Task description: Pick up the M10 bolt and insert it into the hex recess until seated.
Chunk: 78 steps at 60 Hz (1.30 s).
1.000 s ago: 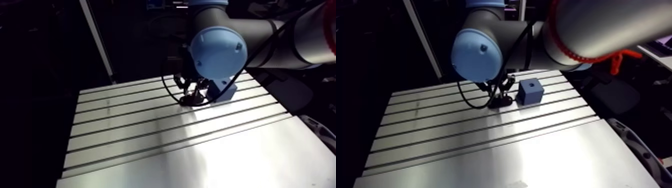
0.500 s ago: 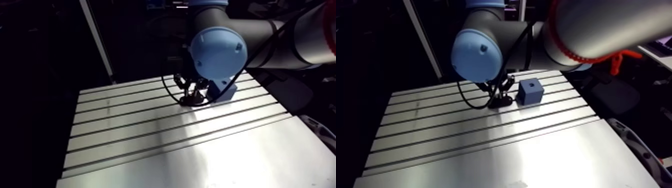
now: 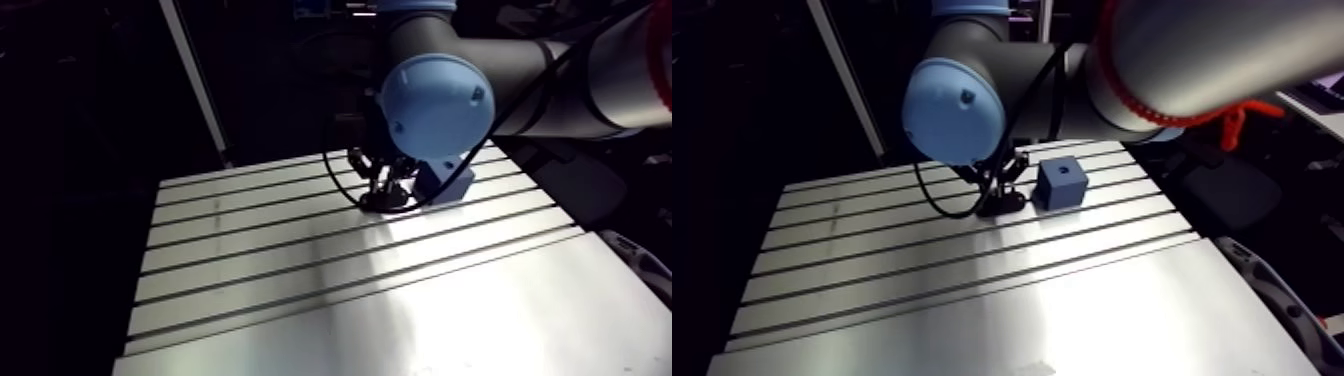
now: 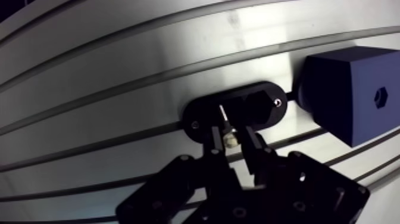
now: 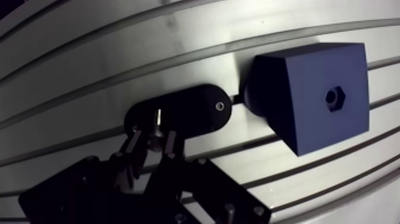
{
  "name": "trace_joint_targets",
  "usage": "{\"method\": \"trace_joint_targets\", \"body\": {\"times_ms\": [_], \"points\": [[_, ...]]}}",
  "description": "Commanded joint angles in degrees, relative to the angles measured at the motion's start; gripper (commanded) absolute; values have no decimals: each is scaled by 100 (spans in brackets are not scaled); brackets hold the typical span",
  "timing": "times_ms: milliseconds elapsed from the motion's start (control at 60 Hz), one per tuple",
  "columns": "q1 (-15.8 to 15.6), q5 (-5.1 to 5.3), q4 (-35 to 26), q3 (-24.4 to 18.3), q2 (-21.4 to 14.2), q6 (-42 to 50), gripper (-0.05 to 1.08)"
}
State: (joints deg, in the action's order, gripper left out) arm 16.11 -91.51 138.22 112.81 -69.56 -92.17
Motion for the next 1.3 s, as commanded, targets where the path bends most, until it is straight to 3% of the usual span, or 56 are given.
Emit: {"method": "trace_joint_targets", "body": {"times_ms": [17,650,967,1150,1300], "points": [[-2,6,0,0,0,-7,68],[7,15,0,0,-16,-7,71],[-9,41,-84,-59,-307,-7,71],[-29,31,-510,-265,-631,-249,72],[41,6,-1269,-660,-900,-796,74]]}}
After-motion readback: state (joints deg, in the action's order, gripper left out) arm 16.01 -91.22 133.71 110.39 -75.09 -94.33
